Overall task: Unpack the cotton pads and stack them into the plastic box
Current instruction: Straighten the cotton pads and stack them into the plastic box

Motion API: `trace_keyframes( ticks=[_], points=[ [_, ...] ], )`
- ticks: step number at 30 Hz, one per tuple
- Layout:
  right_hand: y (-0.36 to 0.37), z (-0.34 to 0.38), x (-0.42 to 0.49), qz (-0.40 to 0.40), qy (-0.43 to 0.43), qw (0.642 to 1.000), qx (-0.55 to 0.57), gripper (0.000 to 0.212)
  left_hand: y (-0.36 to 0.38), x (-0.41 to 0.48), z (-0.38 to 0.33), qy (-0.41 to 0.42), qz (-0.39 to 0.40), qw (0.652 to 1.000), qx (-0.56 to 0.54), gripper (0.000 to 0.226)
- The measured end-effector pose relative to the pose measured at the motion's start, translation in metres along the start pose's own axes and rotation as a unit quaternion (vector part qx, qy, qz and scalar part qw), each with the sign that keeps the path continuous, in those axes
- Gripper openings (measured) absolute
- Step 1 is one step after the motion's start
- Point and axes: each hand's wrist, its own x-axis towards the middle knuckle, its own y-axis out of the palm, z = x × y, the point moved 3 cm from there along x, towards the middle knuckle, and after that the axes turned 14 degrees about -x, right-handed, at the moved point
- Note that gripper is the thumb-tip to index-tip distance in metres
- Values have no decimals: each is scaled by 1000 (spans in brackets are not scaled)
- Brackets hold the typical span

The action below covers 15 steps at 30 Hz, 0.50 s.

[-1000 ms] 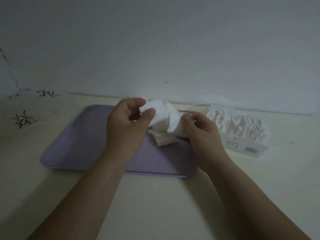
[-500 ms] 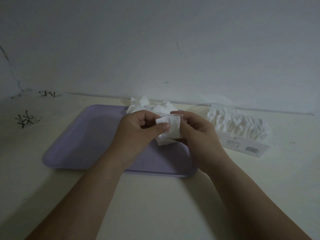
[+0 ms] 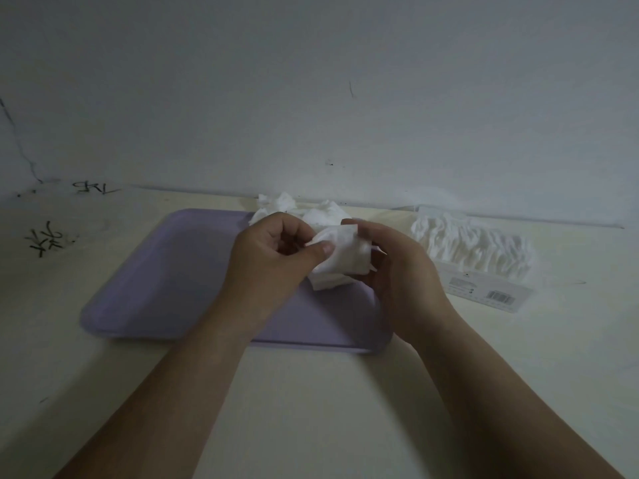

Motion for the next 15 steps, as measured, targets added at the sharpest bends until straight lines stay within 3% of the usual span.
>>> trace_keyframes(
  ticks=[4,9,15],
  points=[
    [-7,-3,3,-38,24,997,56,30,4,-1,-4,-47,67,994,-74,25],
    [-4,-5,5,34,-14,999,16,54,7,-2,0,-41,74,994,-74,24],
    [-2,-8,4,45,-79,993,-79,45,2,1,5,-23,46,997,-59,22]
  ],
)
